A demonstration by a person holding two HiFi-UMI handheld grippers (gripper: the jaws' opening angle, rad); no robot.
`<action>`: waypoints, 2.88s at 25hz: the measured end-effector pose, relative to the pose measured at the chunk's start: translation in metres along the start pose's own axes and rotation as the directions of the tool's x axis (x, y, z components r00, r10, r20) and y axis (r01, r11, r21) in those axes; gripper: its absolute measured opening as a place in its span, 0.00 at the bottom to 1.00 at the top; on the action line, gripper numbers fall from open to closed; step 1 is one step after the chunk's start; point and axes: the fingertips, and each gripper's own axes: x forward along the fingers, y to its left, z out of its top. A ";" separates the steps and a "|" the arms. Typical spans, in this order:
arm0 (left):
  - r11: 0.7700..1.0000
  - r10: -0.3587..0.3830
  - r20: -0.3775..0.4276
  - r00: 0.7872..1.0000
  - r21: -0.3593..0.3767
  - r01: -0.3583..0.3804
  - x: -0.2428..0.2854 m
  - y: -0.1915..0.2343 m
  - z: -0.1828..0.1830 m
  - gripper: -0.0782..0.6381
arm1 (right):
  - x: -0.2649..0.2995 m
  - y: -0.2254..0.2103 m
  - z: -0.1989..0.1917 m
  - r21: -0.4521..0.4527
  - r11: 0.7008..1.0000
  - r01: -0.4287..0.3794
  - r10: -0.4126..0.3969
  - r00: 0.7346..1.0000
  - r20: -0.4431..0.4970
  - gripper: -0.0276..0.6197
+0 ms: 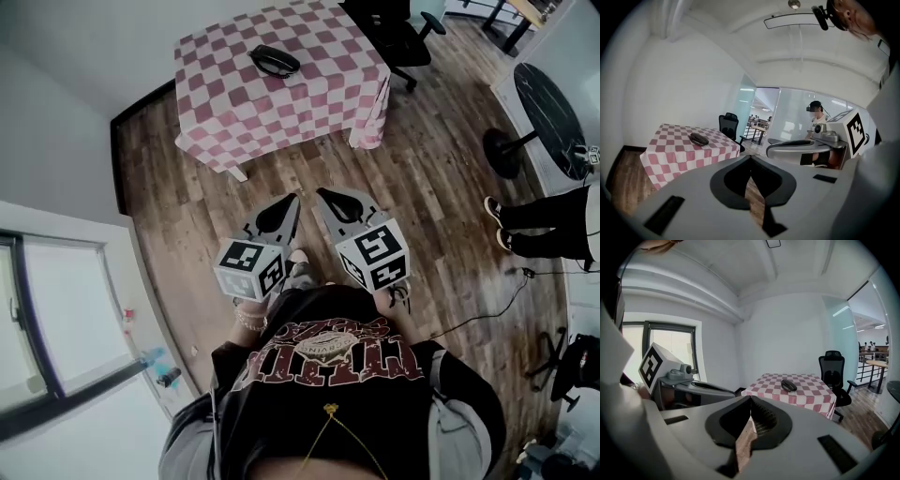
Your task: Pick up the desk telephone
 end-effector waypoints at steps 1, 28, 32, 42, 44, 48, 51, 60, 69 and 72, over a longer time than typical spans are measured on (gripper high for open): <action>1.000 -0.003 -0.001 1.000 0.002 0.003 0.004 0.006 0.003 0.12 | 0.007 -0.001 0.003 -0.002 1.000 -0.003 0.003 1.000 0.000 0.07; 0.998 -0.064 -0.054 0.997 -0.021 0.063 0.043 0.116 0.030 0.12 | 0.122 -0.024 0.028 0.053 0.996 0.068 -0.067 0.997 -0.031 0.07; 0.998 -0.056 -0.053 0.997 -0.030 0.055 0.053 0.131 0.036 0.12 | 0.138 -0.034 0.034 0.054 0.997 0.060 -0.058 0.998 -0.034 0.07; 0.999 -0.037 -0.049 0.998 -0.034 0.035 0.102 0.155 0.062 0.12 | 0.174 -0.083 0.051 0.028 0.999 0.024 -0.023 0.998 -0.061 0.07; 0.999 -0.030 -0.046 0.998 -0.035 0.028 0.114 0.158 0.070 0.12 | 0.179 -0.095 0.056 0.026 1.000 0.015 -0.014 0.998 -0.062 0.07; 0.999 0.002 -0.029 1.000 -0.039 -0.003 0.137 0.166 0.087 0.12 | 0.192 -0.119 0.070 0.005 1.000 -0.024 0.024 0.998 -0.055 0.07; 0.999 0.019 -0.024 1.000 -0.041 -0.020 0.152 0.168 0.095 0.12 | 0.201 -0.132 0.078 -0.010 0.998 -0.056 0.055 0.997 -0.051 0.07; 0.992 0.097 0.008 0.995 -0.077 -0.097 0.181 0.184 0.107 0.12 | 0.222 -0.165 0.086 -0.044 0.989 -0.140 0.137 0.989 -0.061 0.07; 0.989 0.127 -0.019 0.992 -0.074 -0.128 0.193 0.202 0.109 0.12 | 0.239 -0.182 0.088 -0.022 0.987 -0.157 0.155 0.986 -0.059 0.07; 0.990 0.114 -0.032 0.993 -0.074 -0.116 0.200 0.209 0.108 0.12 | 0.246 -0.188 0.087 -0.011 0.989 -0.147 0.146 0.987 -0.063 0.07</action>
